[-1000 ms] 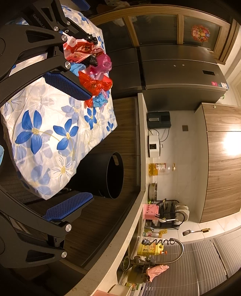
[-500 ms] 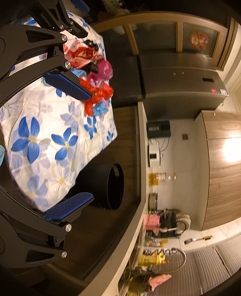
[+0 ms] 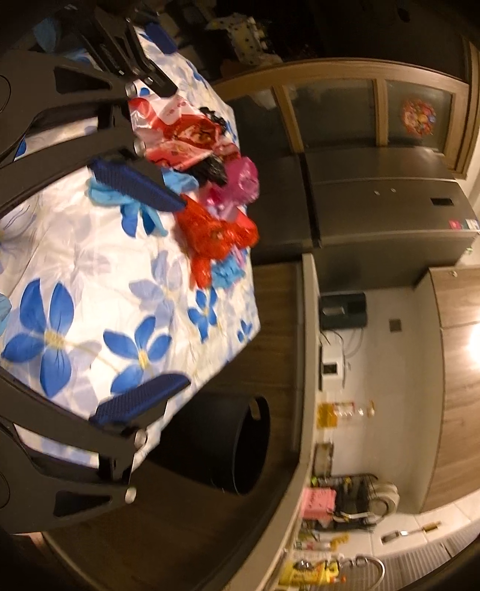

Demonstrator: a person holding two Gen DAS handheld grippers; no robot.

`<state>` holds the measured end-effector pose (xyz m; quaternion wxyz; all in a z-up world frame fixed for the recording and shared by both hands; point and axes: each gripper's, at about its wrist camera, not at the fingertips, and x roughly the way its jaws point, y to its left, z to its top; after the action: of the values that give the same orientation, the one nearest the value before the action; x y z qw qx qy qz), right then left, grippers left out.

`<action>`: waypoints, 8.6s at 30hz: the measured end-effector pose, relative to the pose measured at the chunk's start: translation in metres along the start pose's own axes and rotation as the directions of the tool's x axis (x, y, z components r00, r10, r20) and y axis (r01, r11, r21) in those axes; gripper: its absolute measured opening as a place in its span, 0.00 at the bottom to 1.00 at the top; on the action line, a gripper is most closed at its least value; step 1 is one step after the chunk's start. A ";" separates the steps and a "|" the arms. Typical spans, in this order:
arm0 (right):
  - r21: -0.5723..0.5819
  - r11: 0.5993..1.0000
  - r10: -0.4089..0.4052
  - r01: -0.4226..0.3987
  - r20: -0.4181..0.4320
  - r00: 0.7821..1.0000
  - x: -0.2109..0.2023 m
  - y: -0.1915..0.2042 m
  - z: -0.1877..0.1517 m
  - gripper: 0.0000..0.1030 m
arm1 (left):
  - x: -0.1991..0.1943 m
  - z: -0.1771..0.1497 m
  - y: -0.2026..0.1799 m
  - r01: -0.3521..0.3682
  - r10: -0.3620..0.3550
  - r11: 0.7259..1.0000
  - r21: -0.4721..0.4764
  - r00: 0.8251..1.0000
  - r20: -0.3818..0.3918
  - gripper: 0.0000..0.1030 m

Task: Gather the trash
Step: 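Grasp the red-and-white printed bag with the left tool while the right tool grasps the blue glove, then carry the printed bag and blue glove over the black trash bin with both tools, then open both tools to drop the bag and glove into the bin, then move both tools back over the trash pile on the table, then grasp a black plastic bag with the left tool while the right tool grasps a red bag, then carry the black bag and red bag over the black trash bin with both tools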

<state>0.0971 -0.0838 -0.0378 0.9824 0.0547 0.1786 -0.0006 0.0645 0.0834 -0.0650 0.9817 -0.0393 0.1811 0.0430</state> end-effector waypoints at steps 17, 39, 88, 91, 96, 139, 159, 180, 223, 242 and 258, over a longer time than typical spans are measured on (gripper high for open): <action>-0.062 0.974 0.209 -0.217 -0.108 0.972 0.063 0.046 -0.030 0.53 | 0.047 -0.013 0.011 0.115 -0.126 0.989 -0.092 0.983 -0.132 0.02; -0.106 0.921 0.340 -0.375 -0.251 0.906 0.102 0.081 -0.055 0.05 | 0.003 0.017 0.032 0.130 -0.126 0.979 -0.159 0.991 0.031 0.01; 0.140 0.972 -0.211 0.190 0.159 0.964 0.087 -0.229 0.114 0.03 | 0.114 0.114 -0.332 0.519 -0.532 0.838 0.167 0.846 0.044 0.01; 0.156 0.969 -0.216 0.191 0.160 0.963 0.091 -0.240 0.117 0.03 | 0.120 0.114 -0.346 0.529 -0.542 0.831 0.171 0.840 0.033 0.01; 0.165 0.967 -0.219 0.194 0.155 0.963 0.098 -0.250 0.120 0.03 | 0.128 0.112 -0.366 0.542 -0.553 0.820 0.183 0.833 0.013 0.01; 0.157 0.961 -0.247 0.229 0.108 0.963 0.105 -0.250 0.109 0.71 | 0.156 0.089 -0.322 0.424 -0.419 0.902 0.079 0.905 -0.074 0.83; 0.121 0.977 -0.195 0.177 0.153 0.969 0.074 -0.161 0.088 0.74 | 0.101 0.075 -0.199 0.199 -0.199 0.979 0.036 0.980 -0.004 0.86; 0.044 0.999 -0.035 0.029 0.127 0.991 0.078 -0.052 0.070 0.74 | 0.073 0.068 -0.090 -0.012 0.012 1.000 -0.024 1.000 0.001 0.86; -0.045 0.987 0.145 -0.151 -0.109 0.983 0.201 0.058 0.025 0.73 | 0.121 0.038 0.005 -0.004 -0.016 0.994 -0.110 0.983 -0.185 0.08; -0.020 0.977 0.211 -0.214 -0.117 0.971 0.181 0.046 0.026 0.27 | 0.096 0.055 -0.005 -0.018 0.010 0.996 -0.084 0.995 -0.102 0.08; 0.006 0.987 0.159 -0.160 0.020 0.987 0.108 -0.013 0.053 0.27 | 0.073 0.071 -0.068 0.058 -0.058 0.998 -0.010 0.997 -0.048 0.08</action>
<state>0.2170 -0.1005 -0.0276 0.9808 0.0727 0.1639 0.0768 0.1646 0.0273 -0.0212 0.9777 -0.0499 0.2035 0.0142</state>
